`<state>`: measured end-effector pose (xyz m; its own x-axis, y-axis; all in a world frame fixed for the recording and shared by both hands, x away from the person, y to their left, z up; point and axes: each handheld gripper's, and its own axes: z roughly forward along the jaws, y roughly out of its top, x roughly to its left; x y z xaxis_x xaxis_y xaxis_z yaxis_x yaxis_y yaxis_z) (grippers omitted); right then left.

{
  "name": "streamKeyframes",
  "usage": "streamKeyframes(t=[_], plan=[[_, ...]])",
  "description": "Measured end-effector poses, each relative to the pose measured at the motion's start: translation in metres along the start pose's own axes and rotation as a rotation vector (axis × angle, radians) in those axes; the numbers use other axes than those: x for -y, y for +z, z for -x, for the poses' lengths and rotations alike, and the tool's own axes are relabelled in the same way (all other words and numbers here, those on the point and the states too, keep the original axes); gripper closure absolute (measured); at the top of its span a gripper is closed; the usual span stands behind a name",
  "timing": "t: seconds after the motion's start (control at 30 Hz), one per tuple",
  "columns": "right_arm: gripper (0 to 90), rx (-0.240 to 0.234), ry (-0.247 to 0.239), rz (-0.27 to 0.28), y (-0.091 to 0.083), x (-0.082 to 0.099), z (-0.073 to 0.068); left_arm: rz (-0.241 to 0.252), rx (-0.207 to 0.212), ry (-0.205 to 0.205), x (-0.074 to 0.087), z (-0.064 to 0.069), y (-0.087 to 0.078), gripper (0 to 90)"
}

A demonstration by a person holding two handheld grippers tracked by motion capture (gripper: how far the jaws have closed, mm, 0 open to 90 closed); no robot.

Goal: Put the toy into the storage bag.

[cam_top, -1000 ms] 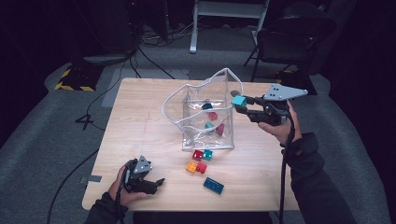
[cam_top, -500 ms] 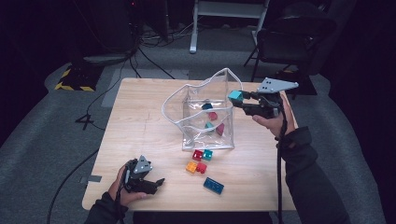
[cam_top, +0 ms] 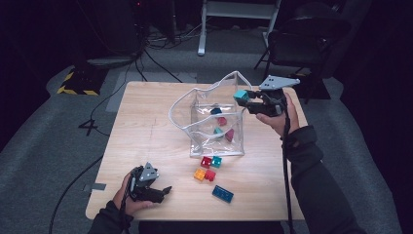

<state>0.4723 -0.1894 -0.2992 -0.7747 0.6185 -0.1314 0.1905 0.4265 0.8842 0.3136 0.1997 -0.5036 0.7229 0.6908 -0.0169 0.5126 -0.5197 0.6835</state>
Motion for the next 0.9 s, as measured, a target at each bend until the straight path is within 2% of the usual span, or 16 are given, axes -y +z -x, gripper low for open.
streamKeyframes(t=[0.2,0.37,0.63,0.9], plan=[[59.1,0.016,0.015,-0.034,0.011,0.001,0.002,0.000,0.000,-0.001,0.000,0.000,0.000,15.2],[56.2,0.035,0.031,-0.042,0.015,0.003,0.003,0.001,-0.001,-0.001,0.000,0.000,0.000,15.3],[50.1,0.051,0.044,-0.041,0.015,0.004,0.003,0.001,-0.001,-0.001,0.000,0.000,0.000,15.3],[44.6,0.032,0.027,-0.028,0.008,0.005,-0.001,0.001,0.000,-0.004,0.000,0.000,0.000,15.3]])
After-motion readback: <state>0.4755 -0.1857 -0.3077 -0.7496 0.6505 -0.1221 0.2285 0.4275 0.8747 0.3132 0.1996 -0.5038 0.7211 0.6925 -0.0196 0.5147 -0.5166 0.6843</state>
